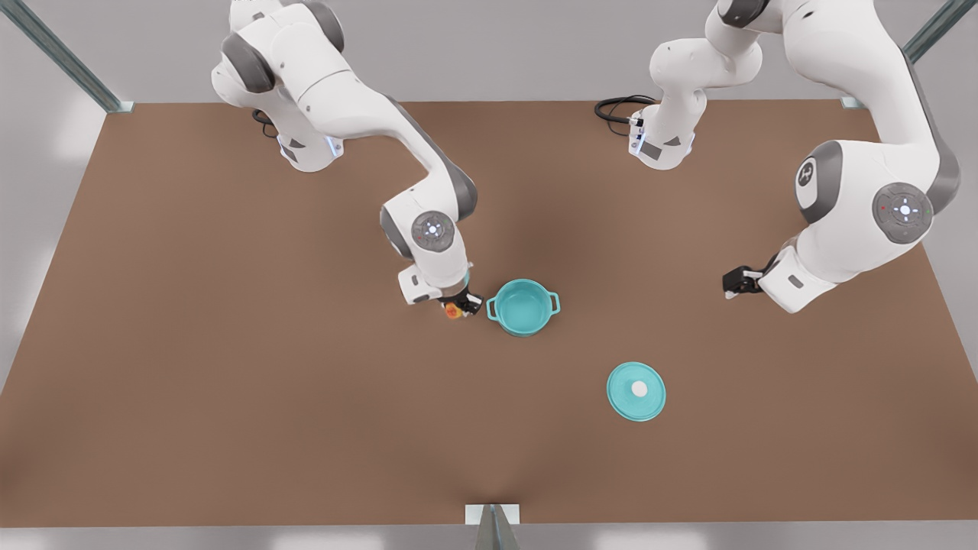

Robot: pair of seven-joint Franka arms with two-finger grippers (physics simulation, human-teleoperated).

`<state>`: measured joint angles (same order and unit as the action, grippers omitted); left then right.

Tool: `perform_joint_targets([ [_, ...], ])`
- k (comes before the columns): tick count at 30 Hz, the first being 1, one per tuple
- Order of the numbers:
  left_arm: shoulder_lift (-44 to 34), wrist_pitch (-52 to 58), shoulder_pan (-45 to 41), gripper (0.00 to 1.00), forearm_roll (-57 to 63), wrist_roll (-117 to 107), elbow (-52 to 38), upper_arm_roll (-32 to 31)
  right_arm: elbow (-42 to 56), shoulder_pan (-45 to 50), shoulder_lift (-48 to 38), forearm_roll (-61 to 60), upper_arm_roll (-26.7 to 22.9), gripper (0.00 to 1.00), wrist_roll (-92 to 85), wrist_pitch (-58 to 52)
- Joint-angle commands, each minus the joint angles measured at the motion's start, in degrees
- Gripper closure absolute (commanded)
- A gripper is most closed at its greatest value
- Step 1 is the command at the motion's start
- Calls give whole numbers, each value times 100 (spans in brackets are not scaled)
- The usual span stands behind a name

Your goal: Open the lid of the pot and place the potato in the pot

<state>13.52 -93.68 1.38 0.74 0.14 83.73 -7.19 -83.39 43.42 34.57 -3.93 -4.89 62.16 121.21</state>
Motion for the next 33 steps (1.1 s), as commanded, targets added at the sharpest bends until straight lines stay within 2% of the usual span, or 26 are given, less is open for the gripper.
perform_joint_targets([
  [1,2,-28,-50,0,-30,637,3,-10,270,52,190,33,75,47,2529,-327],
  [10,28,43,-120,0,242,645,73,-10,1782,263,1368,33,286,47,2995,-379],
  [20,10,8,-41,0,233,681,55,-186,2002,509,1772,33,462,45,3197,-247],
  [21,19,-19,91,0,119,681,55,-151,2011,518,1772,42,462,0,3153,-247],
  [26,230,-80,302,0,84,663,3,-177,2011,448,1606,85,322,0,3109,-388],
  [27,230,-89,302,0,75,663,3,-177,1993,150,1219,270,225,0,2829,-809],
  [29,230,-80,284,0,75,654,3,-186,1958,-913,534,419,41,0,976,-2224],
  [31,230,-98,284,0,66,645,3,-204,1730,-2565,-99,446,32,0,-1915,-3245],
  [33,230,-168,284,0,66,645,3,-195,-150,-3674,-1206,455,40,0,-4228,-2445],
])
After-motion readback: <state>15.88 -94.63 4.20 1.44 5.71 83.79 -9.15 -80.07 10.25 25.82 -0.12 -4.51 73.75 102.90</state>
